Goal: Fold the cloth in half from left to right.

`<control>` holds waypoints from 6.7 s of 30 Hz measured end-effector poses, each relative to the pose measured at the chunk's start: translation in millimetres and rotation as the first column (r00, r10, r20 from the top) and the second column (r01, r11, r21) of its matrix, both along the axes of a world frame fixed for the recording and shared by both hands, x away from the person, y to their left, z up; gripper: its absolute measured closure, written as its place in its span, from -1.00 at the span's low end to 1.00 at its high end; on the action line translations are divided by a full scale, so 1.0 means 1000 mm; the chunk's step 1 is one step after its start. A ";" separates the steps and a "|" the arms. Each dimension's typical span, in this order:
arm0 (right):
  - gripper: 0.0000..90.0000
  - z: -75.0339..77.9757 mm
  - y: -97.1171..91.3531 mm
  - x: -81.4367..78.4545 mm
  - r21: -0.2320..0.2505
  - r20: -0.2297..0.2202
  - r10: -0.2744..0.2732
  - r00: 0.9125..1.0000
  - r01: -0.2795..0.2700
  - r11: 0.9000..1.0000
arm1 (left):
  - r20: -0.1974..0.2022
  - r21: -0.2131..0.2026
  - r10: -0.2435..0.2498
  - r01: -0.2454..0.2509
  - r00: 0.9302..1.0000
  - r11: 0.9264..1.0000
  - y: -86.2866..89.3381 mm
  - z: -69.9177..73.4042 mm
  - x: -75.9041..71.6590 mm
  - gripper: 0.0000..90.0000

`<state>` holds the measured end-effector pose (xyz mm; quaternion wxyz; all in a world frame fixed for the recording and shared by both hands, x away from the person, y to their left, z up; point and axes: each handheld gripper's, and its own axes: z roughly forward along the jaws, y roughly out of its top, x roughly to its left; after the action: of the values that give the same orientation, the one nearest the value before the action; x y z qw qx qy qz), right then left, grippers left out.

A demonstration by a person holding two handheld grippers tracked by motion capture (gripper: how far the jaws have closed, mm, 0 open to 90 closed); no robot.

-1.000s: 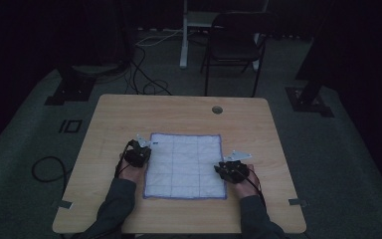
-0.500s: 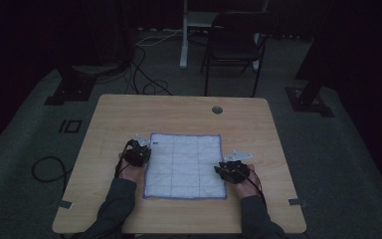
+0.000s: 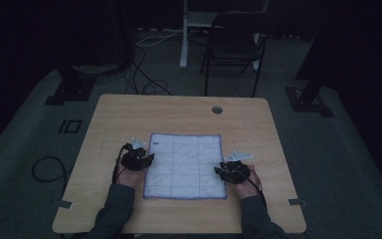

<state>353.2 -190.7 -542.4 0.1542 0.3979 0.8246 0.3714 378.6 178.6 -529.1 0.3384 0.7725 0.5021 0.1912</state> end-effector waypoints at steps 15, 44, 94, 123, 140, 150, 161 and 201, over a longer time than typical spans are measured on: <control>0.43 0.000 0.003 -0.006 -0.009 0.000 -0.011 1.000 0.011 1.000 | 0.008 0.021 0.029 -0.030 1.000 0.999 -0.011 -0.010 -0.024 0.19; 0.41 0.005 -0.002 -0.014 0.032 0.026 -0.034 0.999 0.033 0.999 | -0.009 -0.010 0.008 -0.008 1.000 1.000 -0.013 -0.010 -0.033 0.73; 0.47 -0.002 -0.004 -0.002 -0.006 0.028 -0.084 0.996 0.085 0.996 | 0.060 -0.101 -0.082 0.087 0.995 0.991 -0.023 0.025 -0.032 0.94; 0.47 -0.003 -0.004 -0.002 0.001 0.020 -0.085 0.996 0.085 0.996 | 0.168 -0.167 -0.181 0.208 0.969 0.964 -0.056 0.072 -0.034 0.95; 0.46 -0.003 -0.005 -0.002 0.004 0.017 -0.084 0.996 0.084 0.996 | 0.156 -0.229 -0.239 0.270 0.959 0.935 -0.080 0.066 -0.027 0.95; 0.46 -0.003 -0.005 -0.002 0.005 0.017 -0.085 0.996 0.084 0.996 | 0.153 -0.227 -0.282 0.311 0.947 0.923 -0.102 0.064 -0.022 0.95; 0.44 -0.003 -0.007 -0.001 0.017 0.008 -0.089 0.996 0.089 0.996 | 0.136 -0.209 -0.337 0.359 0.932 0.910 -0.129 0.057 -0.017 0.95; 0.39 -0.003 -0.009 -0.002 0.030 -0.003 -0.085 0.996 0.085 0.996 | 0.026 -0.198 -0.415 0.411 0.910 0.890 -0.184 0.021 -0.005 0.72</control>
<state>351.2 -199.9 -545.0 0.1629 0.4352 0.8013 0.3767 373.7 -5.0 -508.0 0.4425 0.8254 0.3459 0.0574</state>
